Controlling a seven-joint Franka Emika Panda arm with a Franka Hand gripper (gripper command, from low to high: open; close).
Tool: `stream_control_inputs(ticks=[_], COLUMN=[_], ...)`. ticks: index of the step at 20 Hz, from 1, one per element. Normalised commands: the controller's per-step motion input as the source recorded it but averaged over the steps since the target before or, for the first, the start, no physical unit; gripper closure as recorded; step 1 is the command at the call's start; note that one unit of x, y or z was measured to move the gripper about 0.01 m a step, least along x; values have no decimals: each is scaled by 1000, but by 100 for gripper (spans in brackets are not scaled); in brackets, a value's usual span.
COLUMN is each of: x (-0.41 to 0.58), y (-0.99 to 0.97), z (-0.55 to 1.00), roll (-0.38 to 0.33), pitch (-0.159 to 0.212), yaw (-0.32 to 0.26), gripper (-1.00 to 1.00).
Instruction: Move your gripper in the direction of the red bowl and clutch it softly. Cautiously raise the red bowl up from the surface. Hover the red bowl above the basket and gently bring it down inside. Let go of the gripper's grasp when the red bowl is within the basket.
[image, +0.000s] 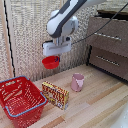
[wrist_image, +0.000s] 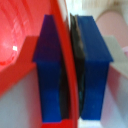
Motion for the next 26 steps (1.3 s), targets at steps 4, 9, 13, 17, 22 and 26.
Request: stream_control_inputs(ticks=[4, 9, 13, 17, 22, 26], x=[-72, -113, -82, -6, 0, 0], y=[716, 834, 957, 989, 998, 729], z=[681, 529, 176, -23, -259, -584], roll=[15, 3, -10, -7, -34, -61], pitch=[88, 36, -1, 13, 23, 1], yaw=[51, 15, 0, 0, 0, 0], gripper=[100, 100, 100, 100, 100, 100])
